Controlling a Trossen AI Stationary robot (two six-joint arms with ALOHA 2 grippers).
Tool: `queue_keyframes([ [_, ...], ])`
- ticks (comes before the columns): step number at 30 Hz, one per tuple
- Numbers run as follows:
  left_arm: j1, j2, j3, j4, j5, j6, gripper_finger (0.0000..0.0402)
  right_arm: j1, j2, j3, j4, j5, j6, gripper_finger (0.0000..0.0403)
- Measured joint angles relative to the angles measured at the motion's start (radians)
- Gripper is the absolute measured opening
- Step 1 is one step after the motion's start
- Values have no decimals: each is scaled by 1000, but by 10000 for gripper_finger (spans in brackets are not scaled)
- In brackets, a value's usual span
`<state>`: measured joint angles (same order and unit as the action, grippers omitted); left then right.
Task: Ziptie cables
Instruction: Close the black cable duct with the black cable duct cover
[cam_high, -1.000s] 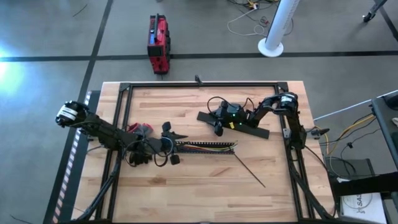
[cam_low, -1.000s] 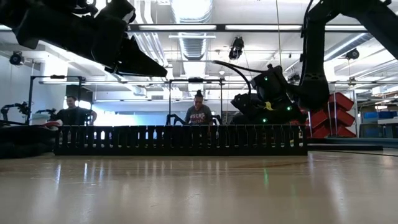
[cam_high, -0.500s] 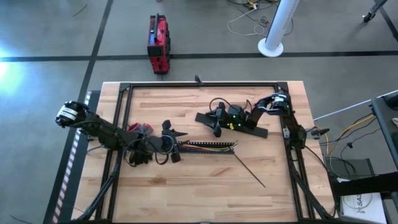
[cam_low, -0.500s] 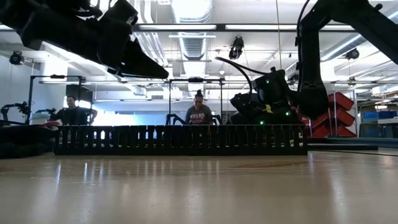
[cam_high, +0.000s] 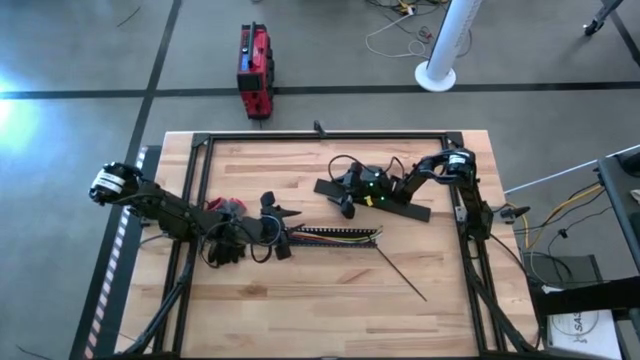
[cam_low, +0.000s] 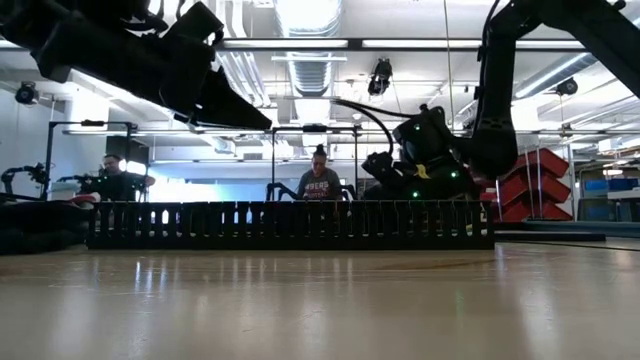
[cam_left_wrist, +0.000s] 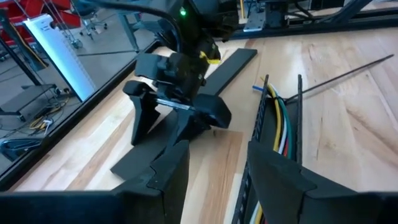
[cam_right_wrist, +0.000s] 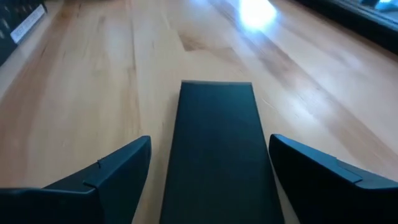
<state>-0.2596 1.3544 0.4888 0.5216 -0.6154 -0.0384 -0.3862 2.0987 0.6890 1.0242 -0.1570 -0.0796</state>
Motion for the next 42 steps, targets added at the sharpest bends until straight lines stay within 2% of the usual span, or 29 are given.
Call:
queue_keyframes([
  [13, 0, 0, -22, -33, 48, -40, 139, -3, 0, 18, -25, 11, -24, 292],
  [17, 0, 0, -22, -149, 158, -89, 139, -2, -1, 24, -44, 10, -25, 271],
  [24, -2, -1, 11, -339, 164, -192, 139, -2, -5, 26, -54, 10, -30, 221],
  [29, -3, -20, 95, -492, 214, -173, 139, -2, -8, 26, -61, 15, -28, 222],
  [34, -7, -42, 179, -696, 242, -171, 139, -3, -11, 34, -84, 20, -10, 278],
  [36, -7, -46, 200, -754, 242, -182, 139, -3, -24, 47, -130, 23, 1, 288],
  [42, -8, -46, 201, -774, 242, -201, 139, -1, -59, 93, -298, 19, -15, 267],
])
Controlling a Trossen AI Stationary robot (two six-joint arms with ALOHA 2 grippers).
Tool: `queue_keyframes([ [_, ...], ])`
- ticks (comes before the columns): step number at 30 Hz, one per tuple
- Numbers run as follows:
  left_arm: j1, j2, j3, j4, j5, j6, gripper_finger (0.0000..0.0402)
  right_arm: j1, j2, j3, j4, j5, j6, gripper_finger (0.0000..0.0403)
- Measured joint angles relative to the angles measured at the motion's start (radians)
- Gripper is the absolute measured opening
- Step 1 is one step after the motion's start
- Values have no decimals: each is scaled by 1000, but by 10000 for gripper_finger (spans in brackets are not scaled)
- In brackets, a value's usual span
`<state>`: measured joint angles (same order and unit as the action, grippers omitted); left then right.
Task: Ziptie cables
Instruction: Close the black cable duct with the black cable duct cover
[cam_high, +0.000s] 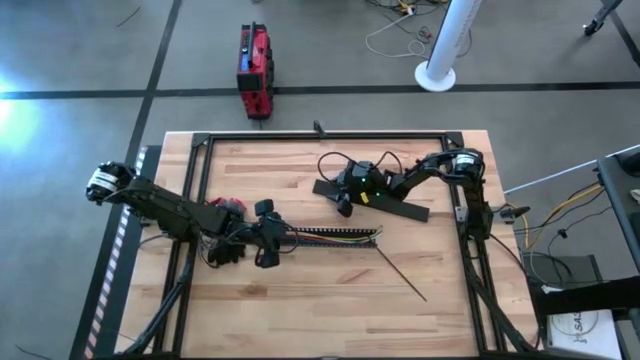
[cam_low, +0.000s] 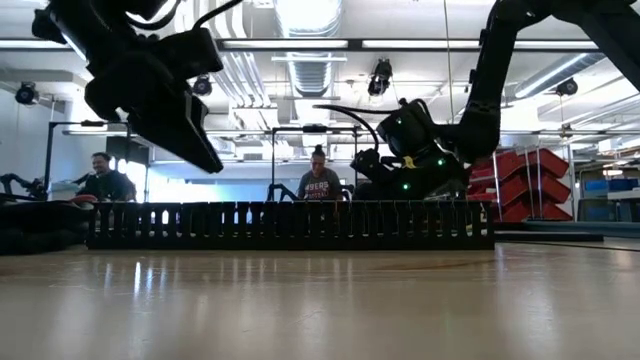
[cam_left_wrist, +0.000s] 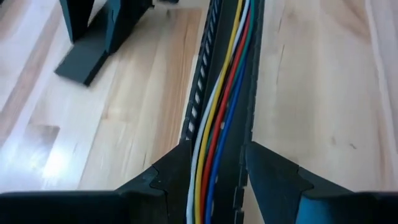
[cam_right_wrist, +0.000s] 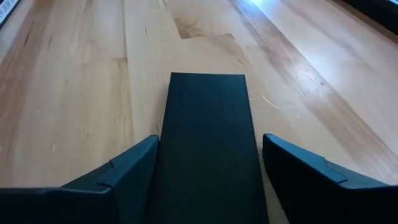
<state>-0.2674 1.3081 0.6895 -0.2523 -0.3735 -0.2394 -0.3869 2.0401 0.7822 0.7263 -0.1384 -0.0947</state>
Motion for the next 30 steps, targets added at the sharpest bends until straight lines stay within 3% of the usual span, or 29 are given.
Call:
queue_keyframes([
  [7, -19, 0, -64, 60, 10, -57, 139, 20, 0, 0, 0, -15, -4, 227],
  [15, -44, 0, -114, 205, 27, -40, 139, 61, 4, 1, 2, -18, 12, 239],
  [23, -55, 0, -153, 305, 27, -31, 139, 99, -2, -1, 2, -38, 14, 220],
  [30, -55, -1, -163, 365, 26, -14, 139, 102, -111, -4, -79, -33, -20, 220],
])
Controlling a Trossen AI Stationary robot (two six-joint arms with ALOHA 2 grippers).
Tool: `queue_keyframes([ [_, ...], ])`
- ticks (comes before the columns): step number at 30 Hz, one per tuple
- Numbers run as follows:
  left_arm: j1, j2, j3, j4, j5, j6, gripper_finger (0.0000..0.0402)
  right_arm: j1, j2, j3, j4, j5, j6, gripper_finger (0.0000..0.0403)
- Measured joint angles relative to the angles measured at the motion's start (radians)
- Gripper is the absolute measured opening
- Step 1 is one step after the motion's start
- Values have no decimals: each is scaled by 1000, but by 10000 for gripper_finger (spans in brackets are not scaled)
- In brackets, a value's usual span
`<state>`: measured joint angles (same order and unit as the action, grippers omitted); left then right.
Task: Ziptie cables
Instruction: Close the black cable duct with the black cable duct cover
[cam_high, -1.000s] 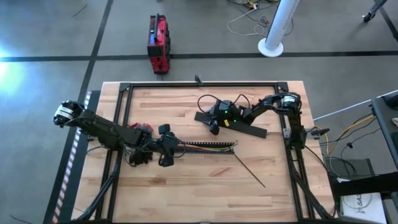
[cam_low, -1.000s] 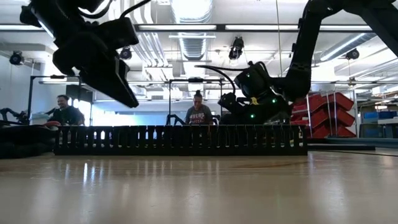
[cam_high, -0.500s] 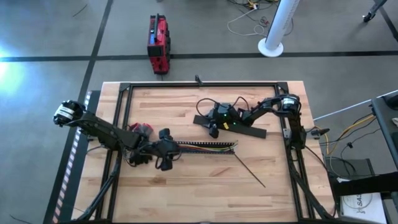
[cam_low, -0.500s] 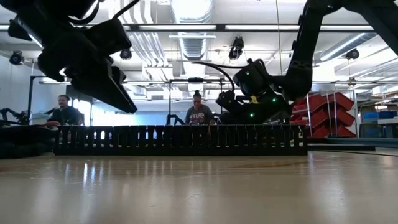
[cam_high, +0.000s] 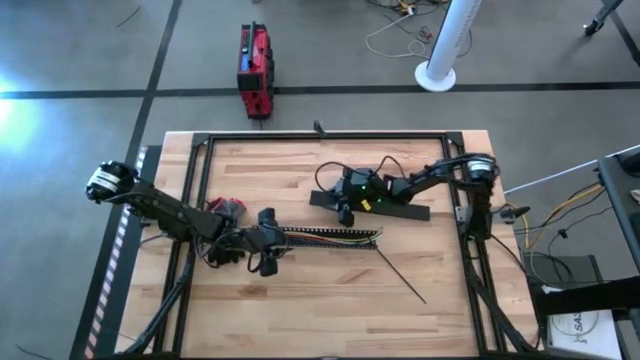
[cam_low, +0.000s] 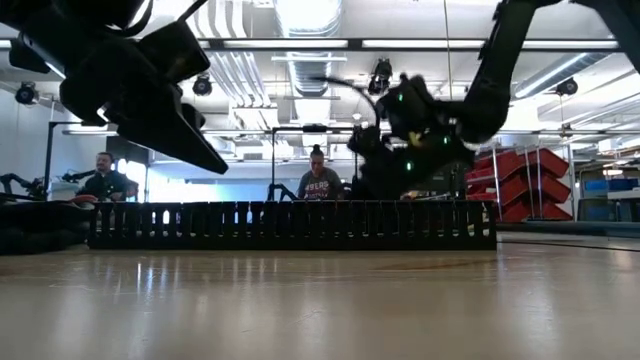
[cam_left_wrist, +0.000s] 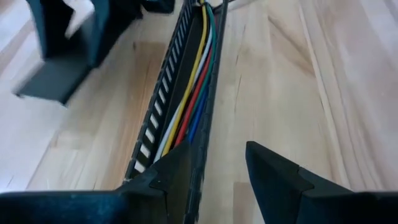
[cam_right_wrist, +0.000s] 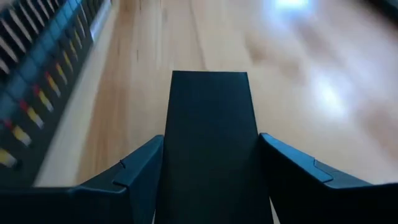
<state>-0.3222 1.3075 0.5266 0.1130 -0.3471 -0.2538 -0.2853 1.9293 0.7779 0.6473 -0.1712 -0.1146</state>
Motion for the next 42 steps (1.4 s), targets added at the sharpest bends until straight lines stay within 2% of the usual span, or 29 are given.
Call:
queue_keyframes([
  [8, 0, 0, -35, 103, -7, 9, 157, 33, -184, 2, -128, 14, -27, 220],
  [13, 0, 0, -67, 160, -8, -4, 184, 116, -219, 3, -139, 26, 0, 220],
  [19, 0, 23, -72, 186, -10, -16, 241, 216, -217, 3, -144, 106, 51, 220],
  [22, 8, 71, -69, 257, -11, -18, 277, 258, -228, 3, -155, 145, 63, 220],
  [30, 70, 214, -67, 428, -39, -18, 352, 300, -355, 5, -335, 202, 100, 220],
  [35, 78, 263, -40, 428, -37, 14, 364, 316, -390, 4, -399, 198, 115, 220],
  [42, 119, 406, 4, 463, -7, 51, 353, 346, -383, 4, -426, 198, 132, 220],
])
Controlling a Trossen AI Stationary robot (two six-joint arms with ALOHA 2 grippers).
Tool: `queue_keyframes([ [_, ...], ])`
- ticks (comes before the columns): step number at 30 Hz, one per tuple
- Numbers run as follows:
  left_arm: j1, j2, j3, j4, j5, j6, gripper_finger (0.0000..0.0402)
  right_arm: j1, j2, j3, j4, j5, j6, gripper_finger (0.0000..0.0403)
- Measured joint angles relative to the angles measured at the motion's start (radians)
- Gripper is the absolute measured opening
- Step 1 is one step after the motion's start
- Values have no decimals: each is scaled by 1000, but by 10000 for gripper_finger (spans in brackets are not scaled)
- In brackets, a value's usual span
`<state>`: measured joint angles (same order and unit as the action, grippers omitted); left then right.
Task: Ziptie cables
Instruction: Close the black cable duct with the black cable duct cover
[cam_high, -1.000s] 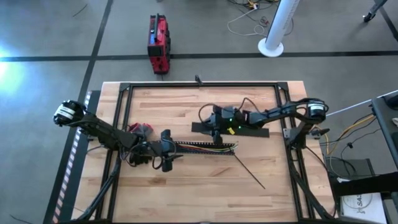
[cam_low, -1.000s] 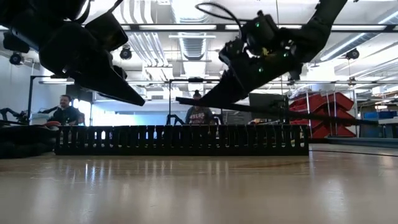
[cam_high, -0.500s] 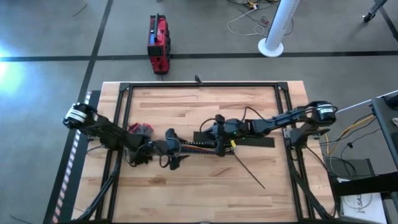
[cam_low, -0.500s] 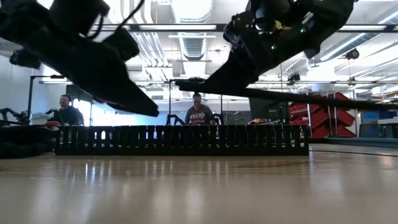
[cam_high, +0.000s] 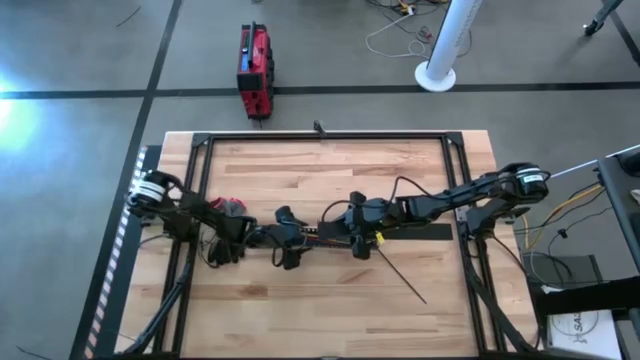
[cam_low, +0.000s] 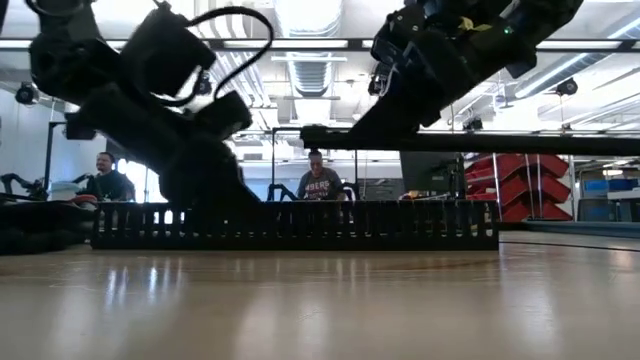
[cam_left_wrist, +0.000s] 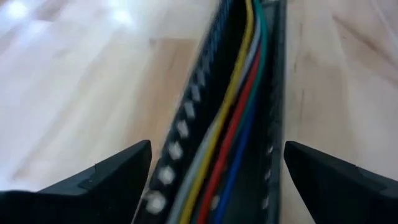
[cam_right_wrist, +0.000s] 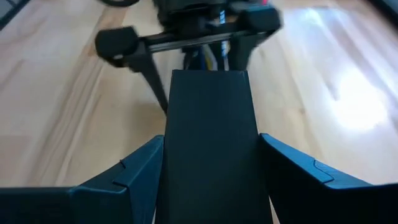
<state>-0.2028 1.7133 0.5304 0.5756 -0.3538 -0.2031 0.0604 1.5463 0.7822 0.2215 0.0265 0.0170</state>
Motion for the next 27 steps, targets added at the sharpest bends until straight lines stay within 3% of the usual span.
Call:
queue_keyframes([
  [6, 15, 90, 57, 18, 69, 37, 349, 5, 49, 0, -36, 4, 18, 220],
  [20, 18, 86, 53, -23, 159, -1, 347, 99, 85, 0, -14, 107, 4, 220],
  [27, 18, 40, 141, -303, 165, 2, 347, 123, 97, 0, 3, 144, 9, 220],
])
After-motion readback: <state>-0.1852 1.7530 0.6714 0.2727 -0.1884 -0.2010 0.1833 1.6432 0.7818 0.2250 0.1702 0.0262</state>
